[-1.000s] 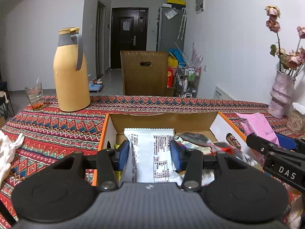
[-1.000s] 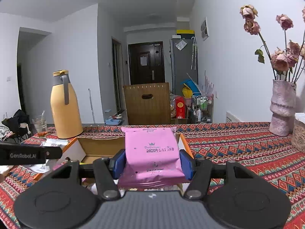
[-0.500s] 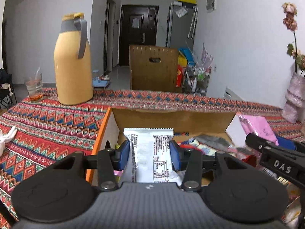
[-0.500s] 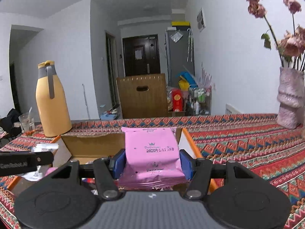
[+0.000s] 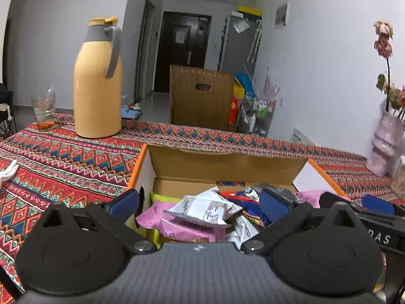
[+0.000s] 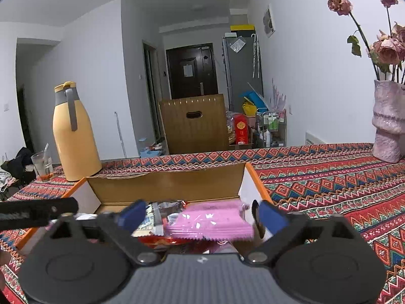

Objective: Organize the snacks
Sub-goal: 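Lower both grippers into the box and open them to release, then move back to the pile and grasp the cookie pack with the right gripper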

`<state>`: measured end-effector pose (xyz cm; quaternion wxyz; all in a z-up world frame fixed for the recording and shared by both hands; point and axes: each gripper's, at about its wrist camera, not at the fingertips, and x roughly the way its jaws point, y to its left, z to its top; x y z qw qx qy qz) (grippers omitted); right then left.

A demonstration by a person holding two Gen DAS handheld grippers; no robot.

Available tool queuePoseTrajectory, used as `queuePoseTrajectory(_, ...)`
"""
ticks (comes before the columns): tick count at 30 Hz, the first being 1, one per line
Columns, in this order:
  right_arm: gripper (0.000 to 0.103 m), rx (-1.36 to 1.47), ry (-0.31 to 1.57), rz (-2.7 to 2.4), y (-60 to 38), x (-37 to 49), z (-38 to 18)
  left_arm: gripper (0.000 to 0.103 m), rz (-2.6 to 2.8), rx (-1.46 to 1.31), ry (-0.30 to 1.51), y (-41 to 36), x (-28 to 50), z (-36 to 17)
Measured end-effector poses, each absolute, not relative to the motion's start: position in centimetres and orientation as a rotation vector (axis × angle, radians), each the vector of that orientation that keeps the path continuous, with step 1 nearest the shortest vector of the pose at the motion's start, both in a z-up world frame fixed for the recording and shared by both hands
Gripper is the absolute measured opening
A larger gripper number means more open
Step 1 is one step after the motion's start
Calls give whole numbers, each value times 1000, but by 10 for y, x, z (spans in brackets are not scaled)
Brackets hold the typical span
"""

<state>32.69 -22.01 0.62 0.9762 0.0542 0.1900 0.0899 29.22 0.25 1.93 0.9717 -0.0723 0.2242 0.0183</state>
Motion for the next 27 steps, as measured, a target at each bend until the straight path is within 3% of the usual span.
queuePoseTrajectory(15, 103, 120, 345, 147, -228, 312, 24, 103, 66, -125, 447, -5, 283, 38)
queuePoseTrajectory(27, 103, 103, 342, 151, -223, 259, 45, 103, 47, -88, 431, 1, 233, 55)
